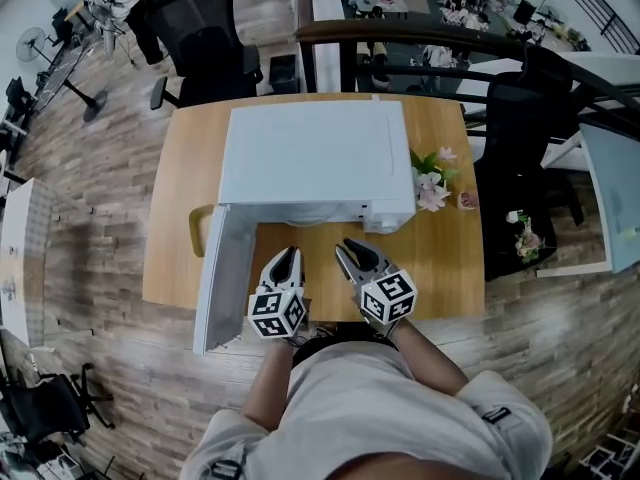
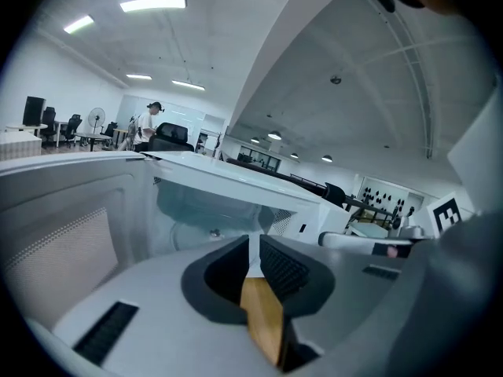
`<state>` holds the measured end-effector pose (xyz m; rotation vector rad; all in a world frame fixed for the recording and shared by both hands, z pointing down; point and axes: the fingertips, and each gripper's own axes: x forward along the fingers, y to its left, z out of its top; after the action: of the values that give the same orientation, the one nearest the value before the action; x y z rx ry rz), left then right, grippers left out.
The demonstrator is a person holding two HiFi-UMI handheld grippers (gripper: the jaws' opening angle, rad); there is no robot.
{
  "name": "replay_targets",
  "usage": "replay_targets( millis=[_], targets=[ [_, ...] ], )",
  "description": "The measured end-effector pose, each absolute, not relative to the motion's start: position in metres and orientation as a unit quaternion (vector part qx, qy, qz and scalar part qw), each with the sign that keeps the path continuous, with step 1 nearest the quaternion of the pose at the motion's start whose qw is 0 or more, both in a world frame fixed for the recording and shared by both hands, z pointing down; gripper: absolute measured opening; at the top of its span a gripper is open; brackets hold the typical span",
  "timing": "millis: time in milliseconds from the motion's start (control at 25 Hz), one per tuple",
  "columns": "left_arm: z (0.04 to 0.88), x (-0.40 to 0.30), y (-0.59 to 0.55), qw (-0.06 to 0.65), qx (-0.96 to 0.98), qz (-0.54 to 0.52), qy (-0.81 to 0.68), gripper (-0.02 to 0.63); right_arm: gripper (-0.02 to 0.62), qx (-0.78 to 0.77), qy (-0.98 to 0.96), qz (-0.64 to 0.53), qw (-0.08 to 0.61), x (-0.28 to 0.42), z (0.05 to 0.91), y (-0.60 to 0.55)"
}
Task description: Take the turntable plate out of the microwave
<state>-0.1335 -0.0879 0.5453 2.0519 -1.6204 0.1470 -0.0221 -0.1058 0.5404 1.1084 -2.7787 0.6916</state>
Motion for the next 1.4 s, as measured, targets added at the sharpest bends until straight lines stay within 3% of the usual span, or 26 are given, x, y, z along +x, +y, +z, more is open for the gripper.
replay_targets(
  millis=[840, 1400],
  targets=[
    [0.654, -0.153, -0.120, 0.383, 0.684, 0.059, -0.618, 0.060, 0.104, 0.356, -0.859, 0.357, 0.090, -0.021, 0.655, -0.134],
    [0.697, -0.173, -0.160, 0.455, 0.669, 0.016, -0.588, 0.089, 0.114, 0.386, -0.797, 0.460, 0.065, -0.063, 0.699, -0.168]
  ],
)
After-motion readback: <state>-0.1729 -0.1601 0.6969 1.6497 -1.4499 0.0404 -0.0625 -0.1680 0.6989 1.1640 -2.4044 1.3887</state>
